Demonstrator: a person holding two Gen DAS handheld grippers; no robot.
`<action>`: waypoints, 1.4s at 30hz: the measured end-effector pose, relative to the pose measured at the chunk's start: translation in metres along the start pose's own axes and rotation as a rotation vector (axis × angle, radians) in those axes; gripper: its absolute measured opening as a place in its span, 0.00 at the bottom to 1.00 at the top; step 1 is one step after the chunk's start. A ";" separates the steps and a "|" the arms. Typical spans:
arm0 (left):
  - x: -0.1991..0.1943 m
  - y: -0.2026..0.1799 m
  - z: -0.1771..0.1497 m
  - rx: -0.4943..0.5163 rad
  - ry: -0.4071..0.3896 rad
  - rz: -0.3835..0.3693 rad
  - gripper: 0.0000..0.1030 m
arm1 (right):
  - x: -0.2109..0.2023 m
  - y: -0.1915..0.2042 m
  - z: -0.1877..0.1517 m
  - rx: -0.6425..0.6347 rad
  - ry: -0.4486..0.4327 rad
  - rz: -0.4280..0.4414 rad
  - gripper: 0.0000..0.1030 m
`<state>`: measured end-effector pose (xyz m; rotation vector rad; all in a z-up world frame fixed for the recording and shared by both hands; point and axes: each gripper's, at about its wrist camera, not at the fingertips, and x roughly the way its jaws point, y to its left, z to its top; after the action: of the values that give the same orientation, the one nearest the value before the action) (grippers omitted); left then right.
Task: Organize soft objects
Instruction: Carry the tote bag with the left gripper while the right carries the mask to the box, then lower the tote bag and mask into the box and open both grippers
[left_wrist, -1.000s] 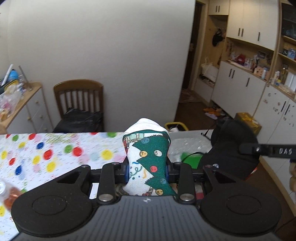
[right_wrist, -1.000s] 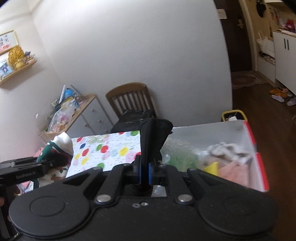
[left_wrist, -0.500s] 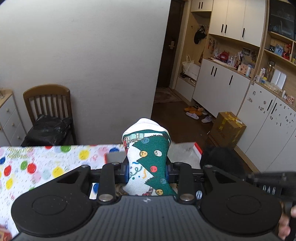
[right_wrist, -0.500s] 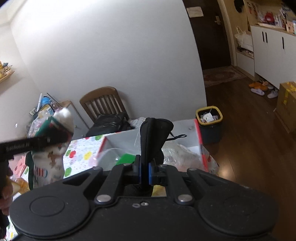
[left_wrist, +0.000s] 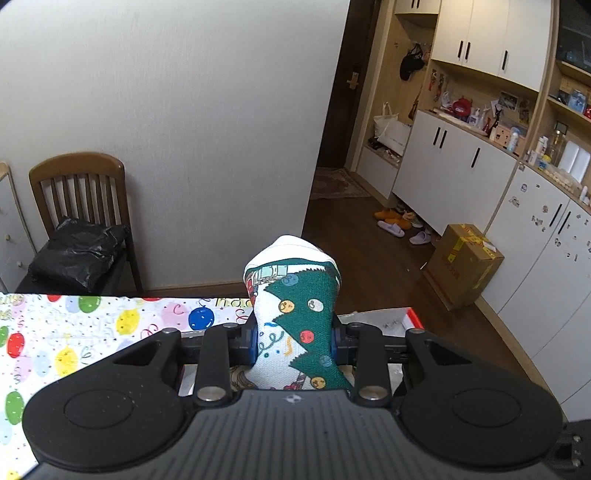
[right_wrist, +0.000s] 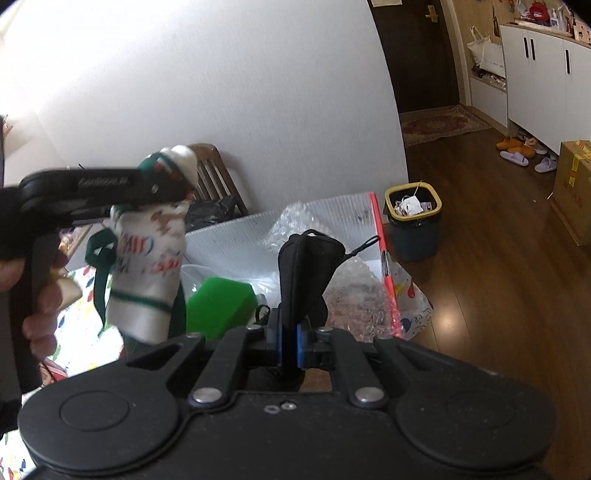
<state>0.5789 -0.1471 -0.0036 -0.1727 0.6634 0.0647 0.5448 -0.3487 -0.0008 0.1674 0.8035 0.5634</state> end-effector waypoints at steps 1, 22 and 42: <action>0.006 -0.001 -0.002 0.003 0.011 0.006 0.30 | 0.004 -0.001 0.000 -0.001 0.004 0.000 0.06; 0.076 0.009 -0.044 0.048 0.259 0.027 0.30 | 0.034 -0.004 -0.002 -0.025 0.063 -0.022 0.24; -0.003 0.001 -0.037 0.042 0.147 -0.021 0.68 | -0.007 0.017 0.004 -0.097 -0.008 -0.016 0.55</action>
<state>0.5536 -0.1532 -0.0307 -0.1449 0.8084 0.0182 0.5364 -0.3376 0.0123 0.0741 0.7671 0.5845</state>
